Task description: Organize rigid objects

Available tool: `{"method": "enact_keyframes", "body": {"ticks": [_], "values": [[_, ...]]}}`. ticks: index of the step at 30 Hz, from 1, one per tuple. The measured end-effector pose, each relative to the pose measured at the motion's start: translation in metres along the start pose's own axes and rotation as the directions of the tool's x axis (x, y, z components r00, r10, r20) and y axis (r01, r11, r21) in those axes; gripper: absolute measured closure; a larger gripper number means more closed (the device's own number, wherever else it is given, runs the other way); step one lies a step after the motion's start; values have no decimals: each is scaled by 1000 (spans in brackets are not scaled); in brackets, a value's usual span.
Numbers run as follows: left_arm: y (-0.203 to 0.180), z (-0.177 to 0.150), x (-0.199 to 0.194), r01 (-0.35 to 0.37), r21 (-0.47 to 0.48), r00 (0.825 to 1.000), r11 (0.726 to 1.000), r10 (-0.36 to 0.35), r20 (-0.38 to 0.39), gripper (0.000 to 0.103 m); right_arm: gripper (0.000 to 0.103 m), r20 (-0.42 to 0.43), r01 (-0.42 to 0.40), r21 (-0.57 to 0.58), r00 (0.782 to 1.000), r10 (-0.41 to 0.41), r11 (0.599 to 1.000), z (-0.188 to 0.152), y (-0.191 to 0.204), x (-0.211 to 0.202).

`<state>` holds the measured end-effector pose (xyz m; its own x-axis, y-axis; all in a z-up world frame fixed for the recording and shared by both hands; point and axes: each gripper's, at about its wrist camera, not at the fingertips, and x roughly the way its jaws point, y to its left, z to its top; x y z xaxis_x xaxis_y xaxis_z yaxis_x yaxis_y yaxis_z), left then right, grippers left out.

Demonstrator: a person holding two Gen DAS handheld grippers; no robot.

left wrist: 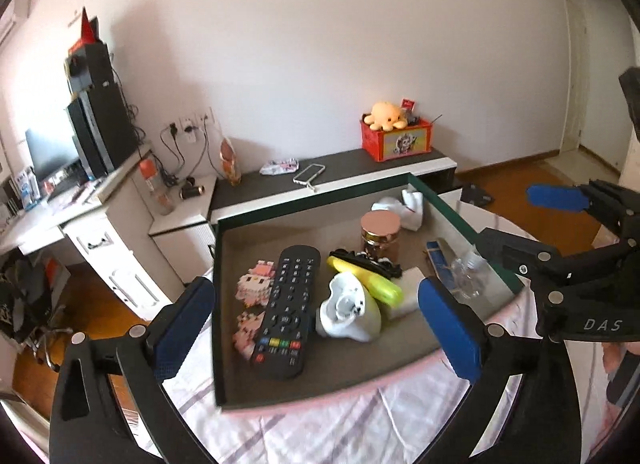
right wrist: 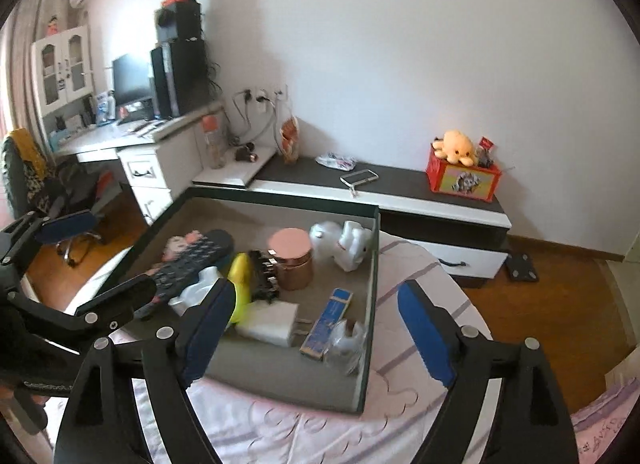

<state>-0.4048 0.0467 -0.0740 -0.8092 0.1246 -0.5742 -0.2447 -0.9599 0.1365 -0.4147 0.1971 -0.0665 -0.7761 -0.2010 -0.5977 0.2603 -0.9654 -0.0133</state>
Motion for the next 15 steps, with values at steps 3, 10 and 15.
{"method": "enact_keyframes", "body": {"ticks": [3,10,15], "values": [[0,-5,-28,-9,4,999,1000,9,42,0,13,20,19,-11,1000,-19,1000,-3,10,-20],[0,-14,-87,-36,3,993,999,35,110,0,0,93,25,20,995,-27,999,-11,19,-70],[2,-29,-128,-58,-17,986,998,60,159,0,0,146,63,1,987,-62,998,-23,34,-105]]}}
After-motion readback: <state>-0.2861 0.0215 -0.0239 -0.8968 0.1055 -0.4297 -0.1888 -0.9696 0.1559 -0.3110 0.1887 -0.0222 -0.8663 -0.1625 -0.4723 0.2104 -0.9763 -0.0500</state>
